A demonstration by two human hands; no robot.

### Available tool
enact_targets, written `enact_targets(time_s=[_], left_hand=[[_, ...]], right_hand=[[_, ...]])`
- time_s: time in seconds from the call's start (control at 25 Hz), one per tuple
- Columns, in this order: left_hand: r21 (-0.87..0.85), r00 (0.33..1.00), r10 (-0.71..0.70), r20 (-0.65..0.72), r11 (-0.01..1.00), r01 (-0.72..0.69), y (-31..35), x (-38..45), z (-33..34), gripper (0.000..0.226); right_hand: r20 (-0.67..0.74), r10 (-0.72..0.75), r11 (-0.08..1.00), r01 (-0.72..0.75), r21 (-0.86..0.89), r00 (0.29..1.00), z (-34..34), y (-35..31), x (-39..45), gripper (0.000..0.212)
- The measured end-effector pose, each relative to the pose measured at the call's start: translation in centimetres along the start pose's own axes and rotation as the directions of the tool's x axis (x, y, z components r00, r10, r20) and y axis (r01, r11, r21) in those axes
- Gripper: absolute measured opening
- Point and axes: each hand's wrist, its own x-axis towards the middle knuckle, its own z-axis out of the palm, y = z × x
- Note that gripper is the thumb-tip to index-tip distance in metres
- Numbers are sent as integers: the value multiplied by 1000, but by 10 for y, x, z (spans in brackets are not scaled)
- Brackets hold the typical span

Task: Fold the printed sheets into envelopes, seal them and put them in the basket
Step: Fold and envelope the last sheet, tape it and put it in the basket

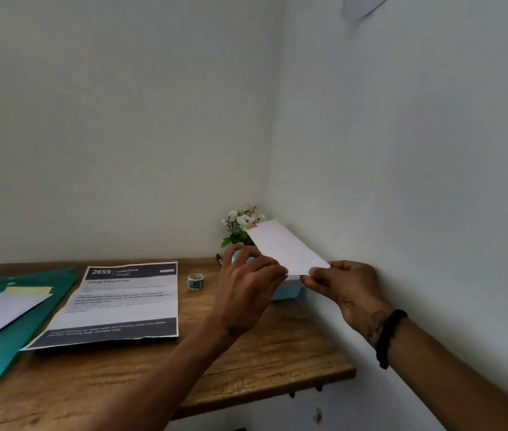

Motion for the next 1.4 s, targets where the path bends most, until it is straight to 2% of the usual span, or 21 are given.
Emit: enact_targets(time_s=[0.12,0.32,0.48,0.76,0.84,0.88,0.96,1.04,1.12,1.2,1.24,1.32,1.4], left_hand=[[-7,999,-45,5,999,45,2,-5,3,15],[-6,992,-117,46,993,117,1,-10,9,19],[8,985,-154,71,988,154,-7,-8,13,20],[13,956,-212,200,977,214,-9,-8,14,25],[15,940,-220,262,975,224,-10,-8,2,29],[16,929,-237,286,970,243,-12,-7,-6,31],[51,901,-311,304,949,311,-26,-4,-29,32],[99,838,-443,318,895,435,-51,-4,-51,36],[147,729,-597,335,797,586,-86,-10,-81,44],[260,572,-738,358,667,698,-123,-20,-111,55],[309,473,-804,359,581,753,-141,-28,-126,60],[315,294,-886,358,411,855,-170,-45,-151,61],[222,224,-912,345,310,924,-189,-60,-160,59]], right_hand=[[-50,-14,999,12,-39,999,2,3,2,40],[-64,-138,963,119,-241,988,4,13,9,20],[-72,-303,846,234,-480,950,7,18,14,13],[6,-457,635,331,-698,890,7,31,30,9],[14,-569,566,405,-718,822,8,35,24,8],[65,-638,504,481,-717,767,11,36,17,3],[245,-702,379,642,-666,669,26,41,-1,11],[380,-652,376,715,-589,656,50,44,-19,18],[486,-531,427,714,-554,694,84,53,-32,15],[583,-379,457,693,-557,718,121,70,-34,10],[618,-317,462,687,-562,719,139,80,-32,11],[659,-244,445,686,-576,711,172,99,-24,24],[673,-183,416,677,-607,716,198,111,-13,37]])
